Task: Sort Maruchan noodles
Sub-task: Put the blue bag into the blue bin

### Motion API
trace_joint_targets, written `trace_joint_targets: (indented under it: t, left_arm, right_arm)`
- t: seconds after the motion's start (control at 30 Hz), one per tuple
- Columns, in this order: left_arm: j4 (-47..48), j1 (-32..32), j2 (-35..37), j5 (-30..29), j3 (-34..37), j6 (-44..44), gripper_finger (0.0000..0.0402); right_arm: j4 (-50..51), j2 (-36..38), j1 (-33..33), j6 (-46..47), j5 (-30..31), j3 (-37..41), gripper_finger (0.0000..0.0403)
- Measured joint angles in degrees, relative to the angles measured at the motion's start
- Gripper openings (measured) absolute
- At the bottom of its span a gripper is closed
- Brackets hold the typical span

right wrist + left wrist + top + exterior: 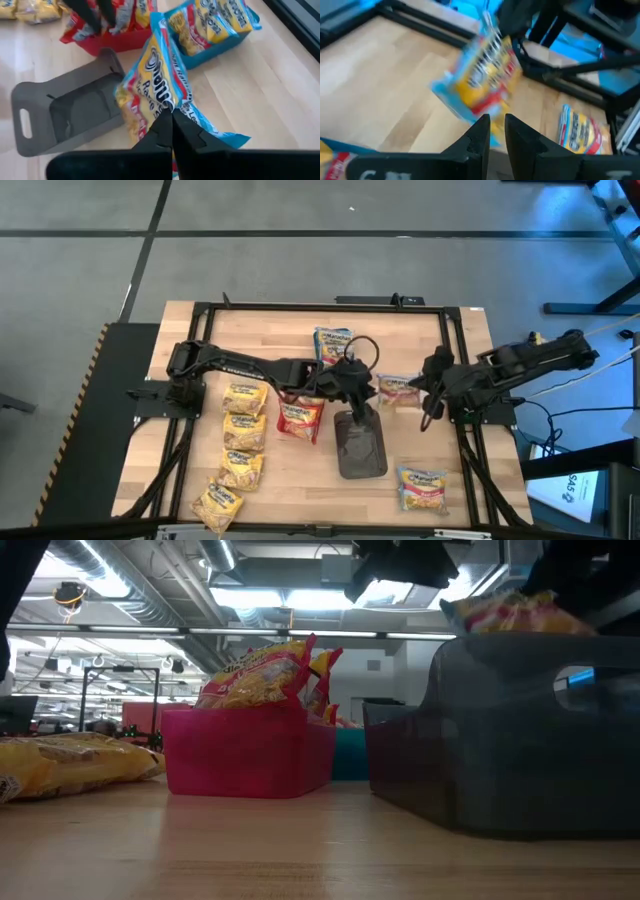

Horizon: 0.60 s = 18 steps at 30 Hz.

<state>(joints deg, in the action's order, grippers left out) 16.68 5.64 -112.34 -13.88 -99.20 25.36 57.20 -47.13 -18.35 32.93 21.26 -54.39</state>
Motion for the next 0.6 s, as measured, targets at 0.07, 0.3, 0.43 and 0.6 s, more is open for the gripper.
trace_joint_targets:
  t: [0.07, 0.3, 0.43, 0.6]
  left_arm:
    - [-0.47, -0.45, 0.26, -0.01, -0.11, -0.37, 0.0053]
    - [0.12, -1.54, 2.01, 1.55, -0.07, -2.06, 0.0053]
    - [-0.2, -2.35, 2.26, 1.54, -0.07, -3.02, 0.0053]
    - [-0.12, -2.96, 2.26, 3.81, -0.07, -3.32, 0.0053]
  right_arm:
    - [-0.08, -0.24, 0.0, -0.26, 0.1, -0.74, 0.0]
    - [-0.44, -1.59, 0.0, -0.28, -0.84, -0.81, 0.0]
    - [-3.98, -2.56, 0.0, -0.64, -1.74, -0.81, 0.0]
    - [-9.49, -3.22, -0.02, -3.7, -2.92, -0.81, 0.0]
